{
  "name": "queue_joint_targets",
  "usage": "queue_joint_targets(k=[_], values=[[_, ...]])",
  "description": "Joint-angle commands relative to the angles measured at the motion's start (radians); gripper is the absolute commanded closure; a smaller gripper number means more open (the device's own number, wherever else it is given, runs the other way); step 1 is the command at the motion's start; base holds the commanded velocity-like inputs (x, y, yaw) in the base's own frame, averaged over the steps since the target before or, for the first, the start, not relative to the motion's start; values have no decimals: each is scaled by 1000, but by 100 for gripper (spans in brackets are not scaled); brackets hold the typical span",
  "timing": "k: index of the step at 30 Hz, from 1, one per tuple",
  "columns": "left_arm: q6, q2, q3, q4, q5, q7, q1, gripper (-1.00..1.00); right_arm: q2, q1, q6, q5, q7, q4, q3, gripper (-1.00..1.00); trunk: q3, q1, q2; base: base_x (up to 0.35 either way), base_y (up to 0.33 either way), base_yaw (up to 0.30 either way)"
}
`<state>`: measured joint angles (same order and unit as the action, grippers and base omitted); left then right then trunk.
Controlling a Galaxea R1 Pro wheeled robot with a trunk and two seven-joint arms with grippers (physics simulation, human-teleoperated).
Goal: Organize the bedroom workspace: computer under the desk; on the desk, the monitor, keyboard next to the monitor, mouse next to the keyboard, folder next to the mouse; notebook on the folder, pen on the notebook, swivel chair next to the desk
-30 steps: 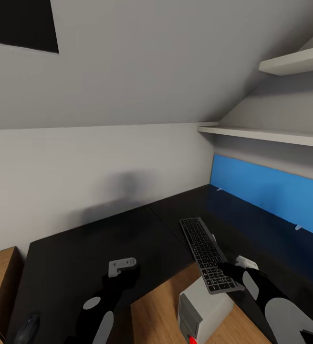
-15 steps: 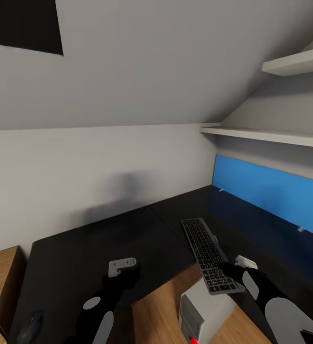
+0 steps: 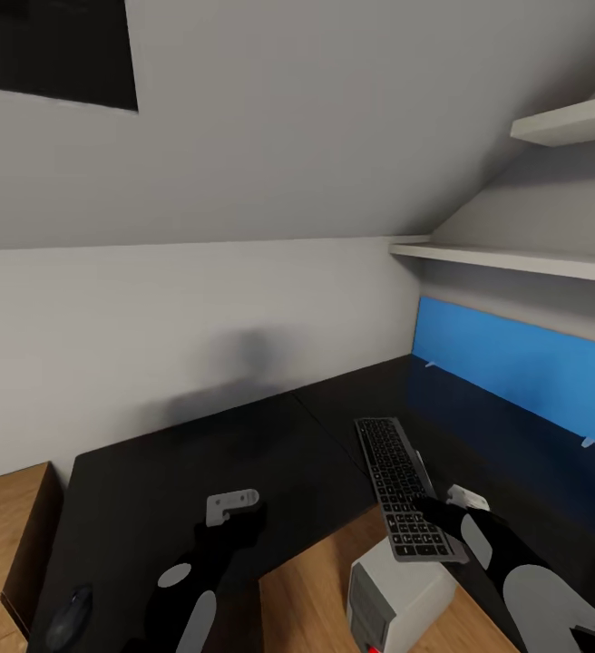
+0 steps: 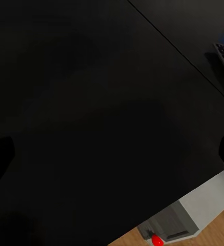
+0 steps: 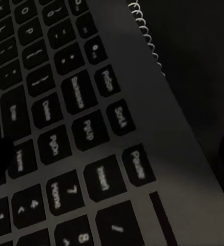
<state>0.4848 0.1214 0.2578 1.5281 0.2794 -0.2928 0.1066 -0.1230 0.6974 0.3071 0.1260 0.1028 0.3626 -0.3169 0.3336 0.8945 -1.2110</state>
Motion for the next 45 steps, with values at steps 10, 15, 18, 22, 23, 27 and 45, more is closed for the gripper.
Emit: queue_joint_targets(k=[10,15,18,22,23,27,45], values=[[3,0,1,1,11,-9,1,-100,0,1,6,6,3,1,-5,-100,1,0,-1,0,0,40],[3,0,1,1,11,-9,1,-100,0,1,6,6,9,1,-5,-100,1,0,-1,0,0,85],[3,0,1,1,11,-9,1,-100,0,1,6,5,29,2,-5,-100,1,0,-1,0,0,87],[3,0,1,0,11,-9,1,-100,0,1,6,4,38,2,-5,-100,1,0,-1,0,0,87],[3,0,1,0,11,-9,1,-100,0,1,6,4,39,2,-5,-100,1,0,-1,0,0,87],[3,0,1,0,11,-9,1,-100,0,1,6,4,40,3,-5,-100,1,0,-1,0,0,52],[3,0,1,0,11,-9,1,-100,0,1,6,4,40,3,-5,-100,1,0,-1,0,0,2]])
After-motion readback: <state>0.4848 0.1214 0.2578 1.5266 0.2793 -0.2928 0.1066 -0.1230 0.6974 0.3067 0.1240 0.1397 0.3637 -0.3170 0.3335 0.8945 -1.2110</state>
